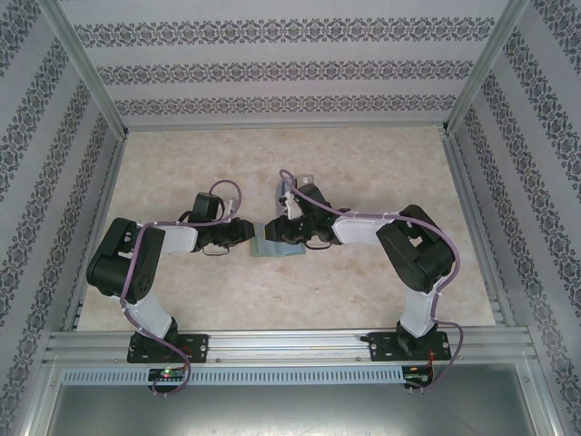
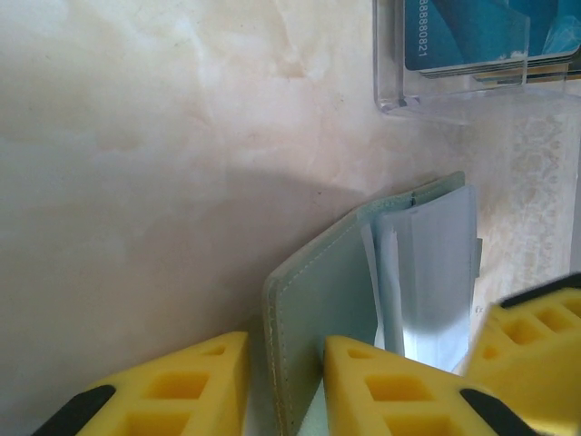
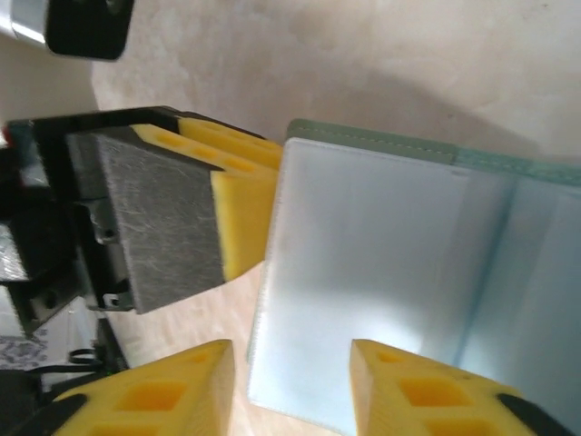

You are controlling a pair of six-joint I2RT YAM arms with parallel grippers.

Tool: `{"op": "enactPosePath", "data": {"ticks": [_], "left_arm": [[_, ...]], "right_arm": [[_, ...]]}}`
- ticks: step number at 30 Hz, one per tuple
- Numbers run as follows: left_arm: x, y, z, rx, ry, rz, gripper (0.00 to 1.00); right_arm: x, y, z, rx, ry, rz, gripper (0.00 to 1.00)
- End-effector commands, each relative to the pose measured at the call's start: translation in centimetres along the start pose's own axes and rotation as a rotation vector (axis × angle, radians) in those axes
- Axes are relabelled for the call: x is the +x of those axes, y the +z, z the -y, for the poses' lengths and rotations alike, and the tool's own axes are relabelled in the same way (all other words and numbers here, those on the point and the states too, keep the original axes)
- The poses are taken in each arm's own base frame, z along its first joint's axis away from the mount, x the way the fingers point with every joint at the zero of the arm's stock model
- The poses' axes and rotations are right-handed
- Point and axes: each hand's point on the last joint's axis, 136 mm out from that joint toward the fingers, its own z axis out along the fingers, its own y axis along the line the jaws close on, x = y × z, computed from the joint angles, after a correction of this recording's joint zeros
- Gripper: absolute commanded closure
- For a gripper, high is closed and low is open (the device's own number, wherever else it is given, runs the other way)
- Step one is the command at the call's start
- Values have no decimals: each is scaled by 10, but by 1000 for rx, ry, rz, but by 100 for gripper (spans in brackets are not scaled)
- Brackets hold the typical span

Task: Put the credit cards into the card holder
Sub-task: Flip over the card slot in the card holder.

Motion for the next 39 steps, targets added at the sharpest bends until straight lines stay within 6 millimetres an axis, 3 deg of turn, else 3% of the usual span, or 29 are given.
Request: {"op": "enactPosePath", "data": {"ticks": [1,8,17,22,27,32,39], "left_arm": [[-1,-2,12,23,45,-2,73],[0,-3,13,32,41,-5,72],[0,-1,14,44,34,-8,72],[0,-1,15,47,35,-7,72],[1,0,14,46,32,-12,73],[-1,-4,15,40,41,6,80],[-1,-5,18,56,45,3,91]], "right_arm": [[9,4,6,101,-71,-15,47],[12,11,8,219,-145,-40,34],[15,9,31,464,-204,-54,39],[16,10,35,483,-197,-51,43],[17,10,15,373,-201,-37,34],[14,3,8,363,-242,-15,26],[22,16,28,483,-265,-71,23]]}}
